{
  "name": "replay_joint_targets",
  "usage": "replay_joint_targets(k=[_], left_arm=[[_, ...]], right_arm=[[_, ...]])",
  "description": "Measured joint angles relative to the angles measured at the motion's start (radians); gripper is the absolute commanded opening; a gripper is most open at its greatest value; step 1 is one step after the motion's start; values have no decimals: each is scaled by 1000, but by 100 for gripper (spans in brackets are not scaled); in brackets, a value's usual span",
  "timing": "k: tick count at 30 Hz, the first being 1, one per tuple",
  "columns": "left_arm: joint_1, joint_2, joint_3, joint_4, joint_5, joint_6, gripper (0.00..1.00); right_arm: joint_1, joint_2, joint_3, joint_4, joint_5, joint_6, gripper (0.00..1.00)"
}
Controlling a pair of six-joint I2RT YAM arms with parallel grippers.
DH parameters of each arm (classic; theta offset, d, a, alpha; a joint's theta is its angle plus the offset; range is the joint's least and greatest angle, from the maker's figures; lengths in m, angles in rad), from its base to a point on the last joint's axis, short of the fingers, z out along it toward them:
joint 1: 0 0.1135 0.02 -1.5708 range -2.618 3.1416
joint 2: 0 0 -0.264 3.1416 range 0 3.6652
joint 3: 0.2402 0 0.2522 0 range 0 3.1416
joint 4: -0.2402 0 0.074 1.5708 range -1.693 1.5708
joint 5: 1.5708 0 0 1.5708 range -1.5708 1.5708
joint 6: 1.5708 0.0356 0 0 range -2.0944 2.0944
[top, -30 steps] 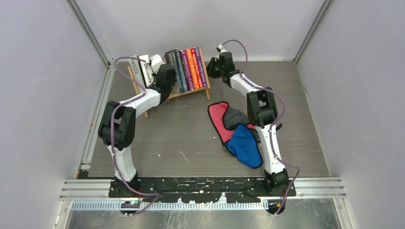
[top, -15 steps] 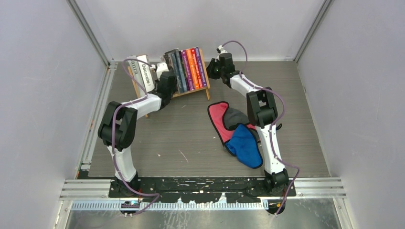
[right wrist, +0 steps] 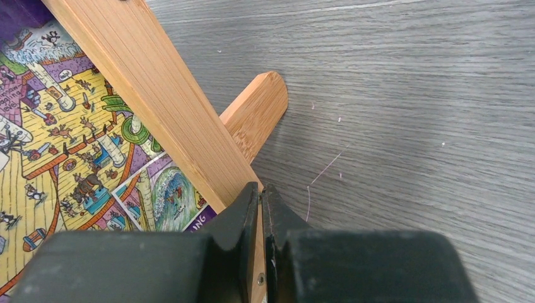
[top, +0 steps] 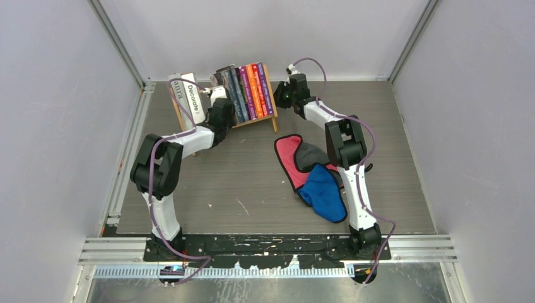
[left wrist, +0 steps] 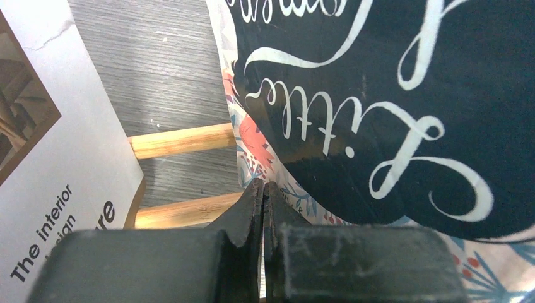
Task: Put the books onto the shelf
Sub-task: Adjust the book on the shelf.
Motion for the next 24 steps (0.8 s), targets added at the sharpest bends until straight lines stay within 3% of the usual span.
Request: replay_joint_targets(k=[13, 24], left_arm=[[1, 22, -24, 133, 82, 67, 0], [29, 23, -82, 289, 274, 117, 0]], right_arm=[[0, 0, -2, 4, -5, -10, 13], [-16, 0, -2, 4, -5, -15, 13]])
